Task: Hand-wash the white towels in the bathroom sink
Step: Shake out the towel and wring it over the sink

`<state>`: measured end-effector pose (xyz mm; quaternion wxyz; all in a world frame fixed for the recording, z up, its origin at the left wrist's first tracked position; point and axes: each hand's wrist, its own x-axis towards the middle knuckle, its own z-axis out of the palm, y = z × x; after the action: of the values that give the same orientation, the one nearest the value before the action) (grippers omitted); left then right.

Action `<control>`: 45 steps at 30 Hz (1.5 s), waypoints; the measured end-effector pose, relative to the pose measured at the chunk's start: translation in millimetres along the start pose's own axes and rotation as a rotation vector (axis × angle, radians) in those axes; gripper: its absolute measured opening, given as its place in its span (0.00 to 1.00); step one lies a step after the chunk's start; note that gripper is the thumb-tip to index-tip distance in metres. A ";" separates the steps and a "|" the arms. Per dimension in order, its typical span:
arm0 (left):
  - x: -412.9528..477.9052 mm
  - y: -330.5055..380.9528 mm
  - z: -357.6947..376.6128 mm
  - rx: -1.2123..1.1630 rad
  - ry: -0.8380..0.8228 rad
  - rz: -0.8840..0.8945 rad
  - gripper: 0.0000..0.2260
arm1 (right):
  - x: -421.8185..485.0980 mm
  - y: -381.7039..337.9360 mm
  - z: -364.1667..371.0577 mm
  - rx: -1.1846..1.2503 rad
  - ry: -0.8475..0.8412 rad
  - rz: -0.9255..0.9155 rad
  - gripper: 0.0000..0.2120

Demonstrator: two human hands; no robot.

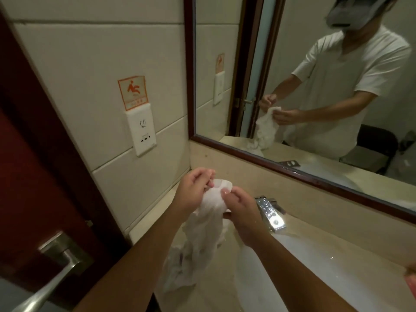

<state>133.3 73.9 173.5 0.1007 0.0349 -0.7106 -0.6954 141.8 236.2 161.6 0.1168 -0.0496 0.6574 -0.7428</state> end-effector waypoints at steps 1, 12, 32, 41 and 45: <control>-3.6 -1.2 -0.3 0.083 0.013 0.036 0.11 | -0.2 -4.7 1.5 0.015 0.010 0.005 0.11; 13.7 42.1 5.1 0.461 0.015 0.346 0.18 | 5.4 -56.5 -2.7 -0.165 0.016 -0.043 0.13; 52.3 122.8 -9.0 0.530 -0.051 0.524 0.15 | 15.8 -100.5 -2.0 -0.209 -0.053 -0.202 0.10; 50.0 114.1 -21.6 0.709 0.048 0.508 0.17 | 23.2 -115.8 1.6 -0.196 -0.069 -0.275 0.12; 55.9 123.0 -21.3 0.635 0.116 0.536 0.16 | 29.0 -122.8 5.9 -0.190 -0.084 -0.287 0.11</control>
<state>93.9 46.1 301.6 0.3023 -0.0829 -0.8669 -0.3876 101.7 237.0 281.4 0.0315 -0.1848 0.7054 -0.6836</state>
